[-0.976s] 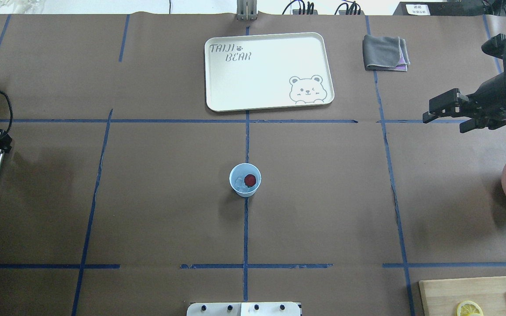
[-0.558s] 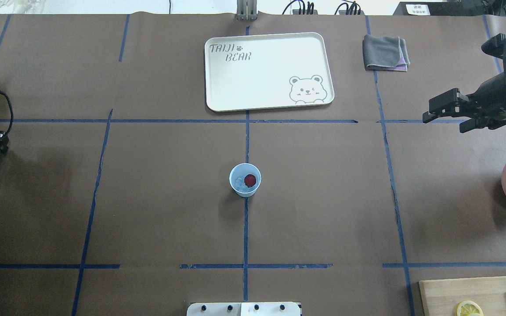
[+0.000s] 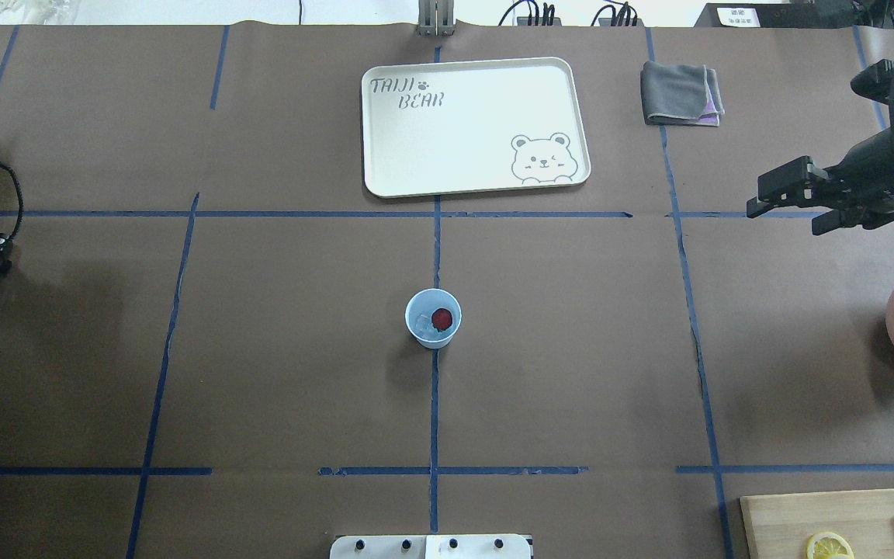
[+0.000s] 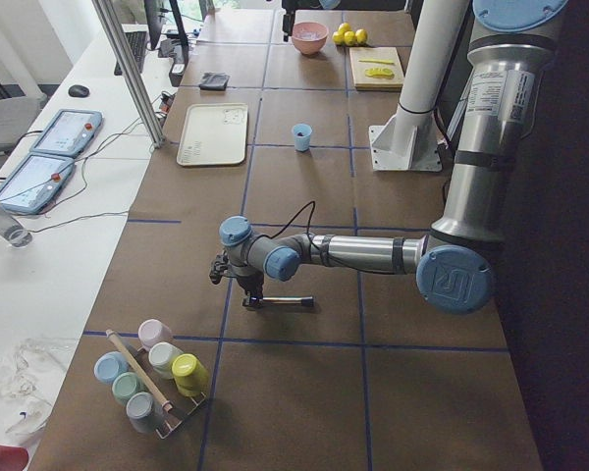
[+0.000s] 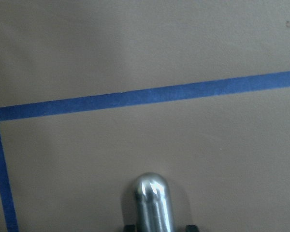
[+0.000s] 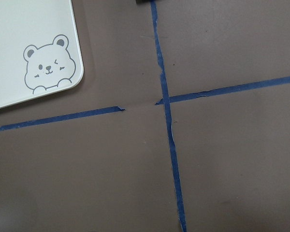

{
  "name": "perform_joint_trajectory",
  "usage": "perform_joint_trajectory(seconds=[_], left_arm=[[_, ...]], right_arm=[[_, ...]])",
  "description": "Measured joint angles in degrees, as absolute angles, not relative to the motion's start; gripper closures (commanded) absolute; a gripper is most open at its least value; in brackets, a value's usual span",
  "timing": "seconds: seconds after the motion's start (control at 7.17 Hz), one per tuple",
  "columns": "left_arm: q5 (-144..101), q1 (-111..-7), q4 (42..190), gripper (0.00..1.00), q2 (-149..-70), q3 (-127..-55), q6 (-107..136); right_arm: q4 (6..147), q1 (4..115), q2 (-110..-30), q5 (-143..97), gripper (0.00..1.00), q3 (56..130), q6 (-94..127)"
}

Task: Mash ice and strawberries in cup
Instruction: 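Carry the metal muddler with the left gripper over the light-blue cup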

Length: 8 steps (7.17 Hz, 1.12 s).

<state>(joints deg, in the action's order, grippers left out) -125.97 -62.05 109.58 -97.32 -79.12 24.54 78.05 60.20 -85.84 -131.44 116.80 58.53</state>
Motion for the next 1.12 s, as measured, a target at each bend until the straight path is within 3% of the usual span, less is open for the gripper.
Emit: perform_joint_trajectory(seconds=[0.28,0.7,1.12], left_arm=[[-131.33,-62.33,109.58,1.00,-98.09,-80.57,24.60],[-135.26,-62.54,109.28,1.00,-99.39,-97.19,27.49],[-130.93,-55.54,109.16,1.00,-110.04,-106.91,34.95]], right_arm=[[78.04,60.21,-85.71,-131.66,0.01,116.81,58.53],[78.06,60.24,-85.46,-131.96,0.01,116.92,58.54],[78.13,60.91,-85.49,-132.07,0.01,117.07,58.48]])
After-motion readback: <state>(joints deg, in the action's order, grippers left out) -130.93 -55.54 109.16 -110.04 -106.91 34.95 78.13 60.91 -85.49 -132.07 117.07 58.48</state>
